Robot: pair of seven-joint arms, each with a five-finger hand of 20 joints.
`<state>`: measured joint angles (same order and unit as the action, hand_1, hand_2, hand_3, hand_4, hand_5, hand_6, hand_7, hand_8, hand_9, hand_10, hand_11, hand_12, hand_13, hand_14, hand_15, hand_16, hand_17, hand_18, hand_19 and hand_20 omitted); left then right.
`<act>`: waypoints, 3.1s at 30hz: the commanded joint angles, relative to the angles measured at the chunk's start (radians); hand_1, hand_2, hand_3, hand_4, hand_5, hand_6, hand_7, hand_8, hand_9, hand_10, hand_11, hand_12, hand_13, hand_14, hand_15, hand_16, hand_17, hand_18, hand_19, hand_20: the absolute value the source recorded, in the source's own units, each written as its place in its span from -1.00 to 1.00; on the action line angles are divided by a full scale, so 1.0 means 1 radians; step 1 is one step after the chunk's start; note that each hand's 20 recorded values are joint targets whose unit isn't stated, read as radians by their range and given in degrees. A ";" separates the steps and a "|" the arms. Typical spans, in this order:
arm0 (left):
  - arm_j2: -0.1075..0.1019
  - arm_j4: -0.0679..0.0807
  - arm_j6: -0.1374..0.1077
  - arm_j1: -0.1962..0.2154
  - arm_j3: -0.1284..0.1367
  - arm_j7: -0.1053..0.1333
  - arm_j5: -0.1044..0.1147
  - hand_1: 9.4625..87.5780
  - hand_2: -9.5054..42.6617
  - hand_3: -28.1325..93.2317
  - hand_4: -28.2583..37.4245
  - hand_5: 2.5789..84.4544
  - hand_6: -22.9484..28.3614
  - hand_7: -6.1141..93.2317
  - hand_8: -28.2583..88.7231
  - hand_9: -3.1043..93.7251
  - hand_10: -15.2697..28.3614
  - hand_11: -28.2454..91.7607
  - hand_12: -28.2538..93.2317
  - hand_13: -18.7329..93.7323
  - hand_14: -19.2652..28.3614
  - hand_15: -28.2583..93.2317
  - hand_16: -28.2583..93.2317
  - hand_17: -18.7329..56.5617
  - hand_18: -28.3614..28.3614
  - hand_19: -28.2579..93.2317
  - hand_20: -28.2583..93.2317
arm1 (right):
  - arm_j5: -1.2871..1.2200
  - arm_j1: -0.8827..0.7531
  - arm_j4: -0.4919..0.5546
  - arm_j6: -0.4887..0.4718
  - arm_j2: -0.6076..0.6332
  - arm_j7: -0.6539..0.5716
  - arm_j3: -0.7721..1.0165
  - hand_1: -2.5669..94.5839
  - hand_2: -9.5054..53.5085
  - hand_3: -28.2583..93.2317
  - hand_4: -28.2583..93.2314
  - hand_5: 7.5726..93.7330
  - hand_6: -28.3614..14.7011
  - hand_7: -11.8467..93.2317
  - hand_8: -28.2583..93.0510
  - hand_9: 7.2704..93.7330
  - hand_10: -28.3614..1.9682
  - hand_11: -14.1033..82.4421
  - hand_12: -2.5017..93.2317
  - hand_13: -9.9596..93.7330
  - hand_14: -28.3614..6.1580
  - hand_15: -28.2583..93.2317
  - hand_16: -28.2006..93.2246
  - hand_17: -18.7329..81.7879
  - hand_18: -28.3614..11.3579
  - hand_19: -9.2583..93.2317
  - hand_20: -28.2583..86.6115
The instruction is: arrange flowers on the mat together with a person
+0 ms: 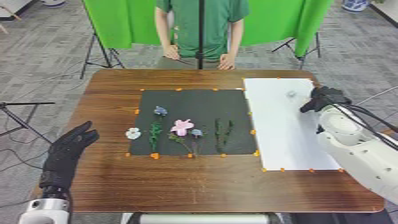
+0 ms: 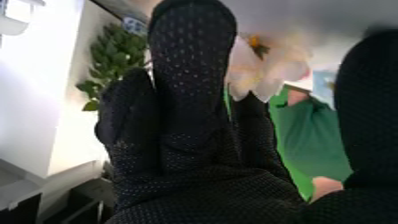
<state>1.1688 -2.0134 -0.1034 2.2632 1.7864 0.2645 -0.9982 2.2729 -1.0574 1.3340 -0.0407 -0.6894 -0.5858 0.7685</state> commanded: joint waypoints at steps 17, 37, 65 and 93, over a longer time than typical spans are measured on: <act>0.016 -0.007 -0.011 0.024 0.010 -0.013 -0.004 -0.43 -1.00 0.55 -0.81 0.03 -0.02 -0.62 -0.63 -0.02 0.29 -0.26 -0.31 0.00 0.47 -0.34 -0.47 -0.32 0.38 -0.51 -0.24 | -0.042 -0.065 0.201 0.265 0.067 -0.037 0.123 0.32 -1.00 0.39 -0.96 0.73 0.47 -0.35 -0.41 1.00 0.41 -0.46 -0.25 1.00 0.71 0.48 -0.19 0.69 -0.20 1.00 0.16; 0.012 0.001 0.020 0.010 0.006 -0.025 -0.006 -0.44 -1.00 0.55 -0.80 0.02 -0.02 -0.63 -0.63 -0.02 0.29 -0.26 -0.31 0.00 0.48 -0.35 -0.46 -0.33 0.39 -0.51 -0.24 | -0.252 0.117 0.445 0.095 -0.043 0.123 -0.167 0.30 -1.00 0.41 -0.94 0.73 0.44 -0.35 -0.39 1.00 0.42 -0.44 -0.21 1.00 0.71 0.45 -0.19 0.68 -0.16 1.00 0.13; -0.002 0.011 0.048 -0.003 0.007 -0.034 -0.003 -0.46 -1.00 0.56 -0.79 0.01 -0.01 -0.65 -0.62 -0.03 0.29 -0.28 -0.30 -0.02 0.49 -0.36 -0.45 -0.34 0.41 -0.51 -0.24 | -0.166 0.116 0.397 0.040 -0.087 0.166 -0.249 0.20 -1.00 0.37 -0.92 0.61 0.42 -0.39 -0.43 0.89 0.32 -0.49 -0.33 1.00 0.68 0.37 -0.13 0.63 -0.17 1.00 0.09; 0.004 0.007 0.044 0.002 0.010 -0.032 -0.005 -0.45 -1.00 0.55 -0.78 0.02 -0.01 -0.65 -0.62 -0.03 0.29 -0.28 -0.30 -0.02 0.49 -0.36 -0.45 -0.35 0.41 -0.51 -0.24 | -0.115 0.117 0.411 -0.062 -0.074 0.188 -0.236 -0.07 -1.00 0.64 -0.99 0.46 0.50 -0.45 -0.72 0.68 0.16 -0.47 -0.66 1.00 0.63 0.23 -0.12 0.61 -0.13 1.00 -0.09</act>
<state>1.1666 -2.0099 -0.0655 2.2543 1.7940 0.2408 -0.9990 2.1458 -0.9401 1.7314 -0.0787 -0.7757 -0.3997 0.5145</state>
